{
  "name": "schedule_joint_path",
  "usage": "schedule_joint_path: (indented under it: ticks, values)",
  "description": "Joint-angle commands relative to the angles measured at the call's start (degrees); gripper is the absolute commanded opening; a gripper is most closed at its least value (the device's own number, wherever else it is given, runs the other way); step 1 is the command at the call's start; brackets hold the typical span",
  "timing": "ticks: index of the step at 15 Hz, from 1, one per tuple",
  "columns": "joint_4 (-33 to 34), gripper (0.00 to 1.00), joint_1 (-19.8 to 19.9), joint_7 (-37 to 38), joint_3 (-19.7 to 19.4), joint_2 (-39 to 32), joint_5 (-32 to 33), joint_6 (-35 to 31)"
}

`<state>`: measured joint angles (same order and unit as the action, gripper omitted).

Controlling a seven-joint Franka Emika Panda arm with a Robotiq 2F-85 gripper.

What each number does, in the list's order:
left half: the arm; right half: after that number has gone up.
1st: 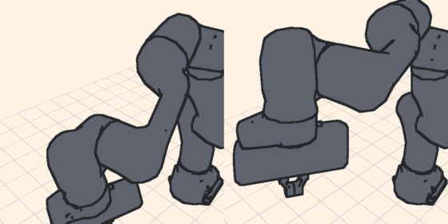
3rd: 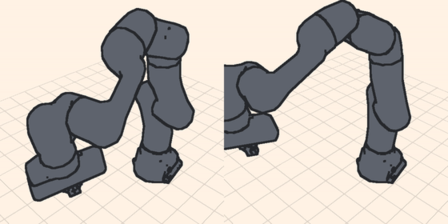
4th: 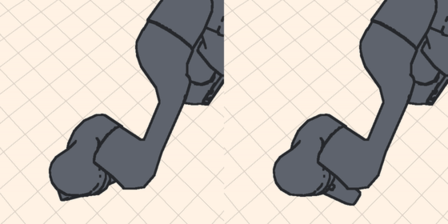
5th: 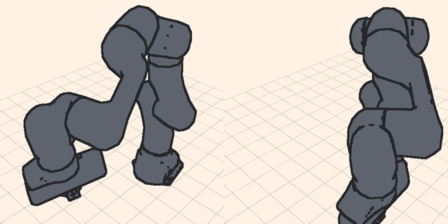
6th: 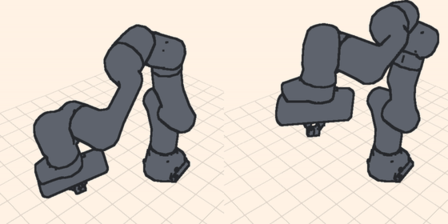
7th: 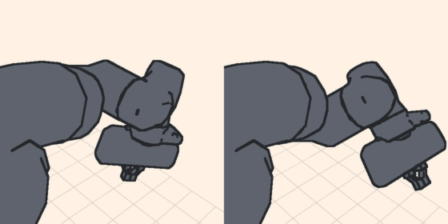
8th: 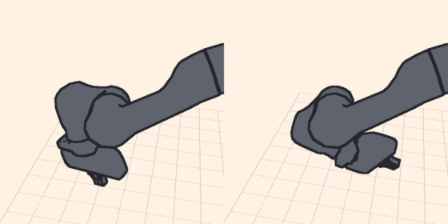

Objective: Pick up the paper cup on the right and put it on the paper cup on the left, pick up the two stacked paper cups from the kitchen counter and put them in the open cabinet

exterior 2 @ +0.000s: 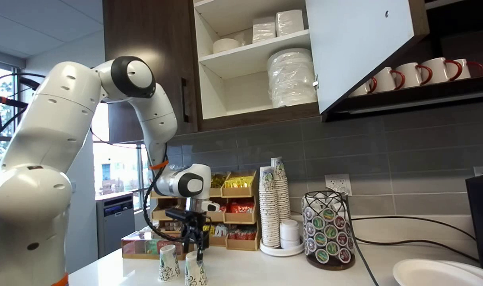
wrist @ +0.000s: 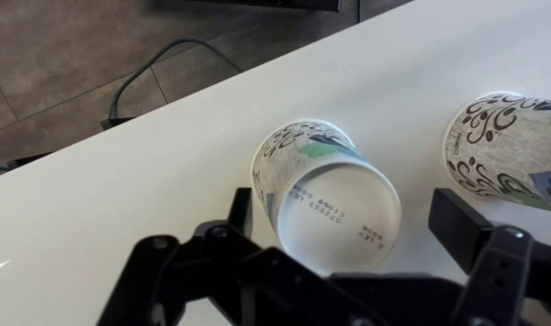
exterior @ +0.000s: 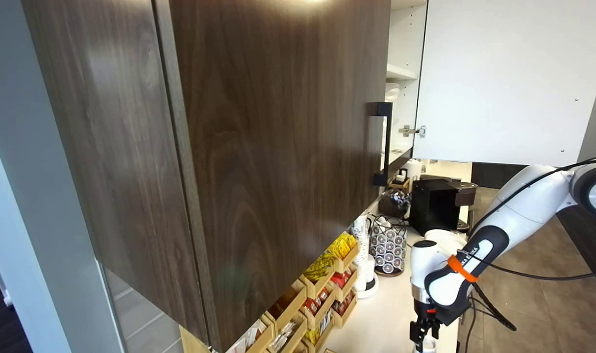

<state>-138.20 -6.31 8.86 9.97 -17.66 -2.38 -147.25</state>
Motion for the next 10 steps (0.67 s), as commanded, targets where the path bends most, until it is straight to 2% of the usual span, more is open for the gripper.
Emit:
schedule_joint_path:
  ticks: [1, 2, 3, 4, 6, 7, 10]
  values:
    - [2.0, 1.00, -0.9, -0.7, -0.5, -3.7, -1.9, -0.6]
    - [2.2, 0.75, -1.1, -0.3, -0.7, -4.1, -1.8, -1.0]
    - [2.3, 0.73, -1.3, 0.0, -0.9, -4.3, -1.5, -1.4]
    - [2.4, 0.66, -1.3, -0.1, -0.9, -4.3, -1.6, -1.9]
    - [2.4, 0.49, -1.6, 0.2, -1.0, -3.8, -1.1, -2.9]
    - [2.2, 0.43, -1.7, 0.3, -1.0, -3.1, -1.1, -3.3]
    - [1.5, 0.41, -1.9, 0.3, -1.0, -0.5, -0.8, -3.5]
